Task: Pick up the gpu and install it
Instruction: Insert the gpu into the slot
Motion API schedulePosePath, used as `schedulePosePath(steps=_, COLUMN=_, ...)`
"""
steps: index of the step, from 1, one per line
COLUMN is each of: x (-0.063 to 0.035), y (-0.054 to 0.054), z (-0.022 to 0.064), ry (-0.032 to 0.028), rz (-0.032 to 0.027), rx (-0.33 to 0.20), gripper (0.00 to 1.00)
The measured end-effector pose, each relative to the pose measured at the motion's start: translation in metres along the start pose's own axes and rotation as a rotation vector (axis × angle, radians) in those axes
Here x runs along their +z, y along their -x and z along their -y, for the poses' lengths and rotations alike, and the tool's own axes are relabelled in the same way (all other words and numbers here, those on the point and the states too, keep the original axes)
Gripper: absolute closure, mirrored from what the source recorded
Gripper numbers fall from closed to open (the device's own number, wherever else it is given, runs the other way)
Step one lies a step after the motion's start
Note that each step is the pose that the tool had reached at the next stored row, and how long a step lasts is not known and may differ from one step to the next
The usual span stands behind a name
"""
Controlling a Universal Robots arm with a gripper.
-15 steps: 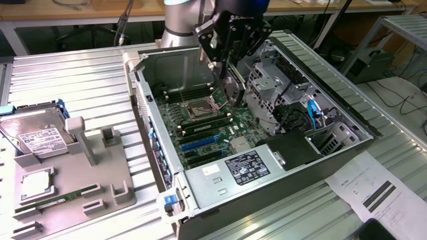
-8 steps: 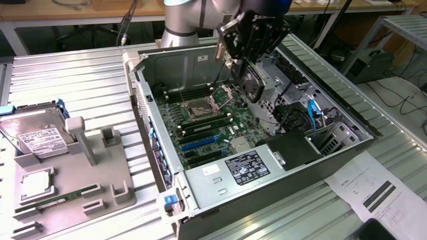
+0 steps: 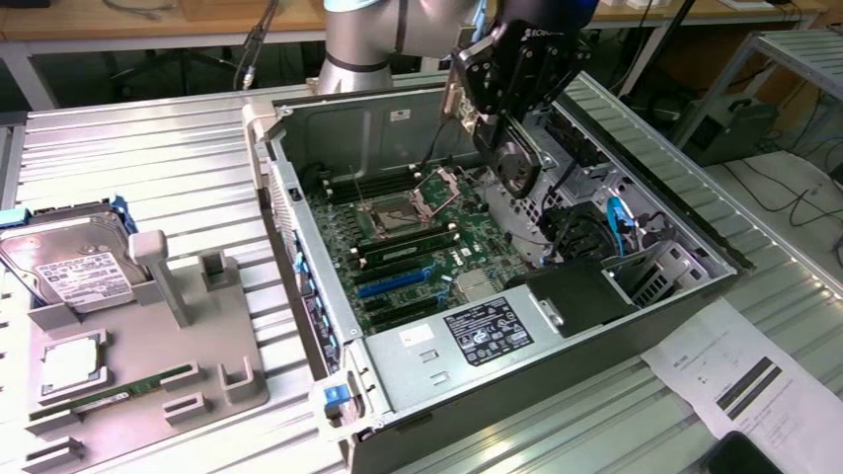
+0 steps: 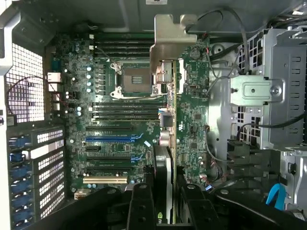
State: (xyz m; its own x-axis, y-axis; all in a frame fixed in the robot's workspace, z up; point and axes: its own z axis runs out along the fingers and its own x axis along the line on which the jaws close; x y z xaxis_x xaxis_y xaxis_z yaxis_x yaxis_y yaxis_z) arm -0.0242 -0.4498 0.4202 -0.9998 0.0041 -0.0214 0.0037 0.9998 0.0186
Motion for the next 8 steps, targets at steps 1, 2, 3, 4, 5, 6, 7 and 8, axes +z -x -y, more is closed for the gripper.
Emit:
schedulePosePath(steps=1, x=0.0, y=0.0001, z=0.0, ry=0.0001, rz=0.0, rx=-0.002, gripper=0.73)
schedulePosePath(steps=2, x=0.0, y=0.0001, z=0.0, ry=0.0003, rz=-0.0001, rx=-0.011, gripper=0.73)
schedulePosePath(steps=3, x=0.0, y=0.0001, z=0.0, ry=0.0007, rz=-0.0005, rx=-0.03, gripper=0.73)
schedulePosePath(steps=4, x=0.0, y=0.0002, z=-0.0001, ry=0.0014, rz=-0.0012, rx=-0.064, gripper=0.73)
schedulePosePath(steps=5, x=0.0001, y=0.0002, z=0.0, ry=0.0022, rz=-0.0017, rx=-0.098, gripper=0.73)
schedulePosePath(steps=6, x=0.0001, y=0.0001, z=0.0, ry=0.0027, rz=-0.0022, rx=-0.121, gripper=0.73)
schedulePosePath(steps=7, x=0.0, y=0.0002, z=0.0, ry=0.003, rz=-0.0026, rx=-0.139, gripper=0.73)
schedulePosePath(steps=8, x=0.0, y=0.0001, z=0.0, ry=0.0035, rz=-0.0029, rx=-0.161, gripper=0.73)
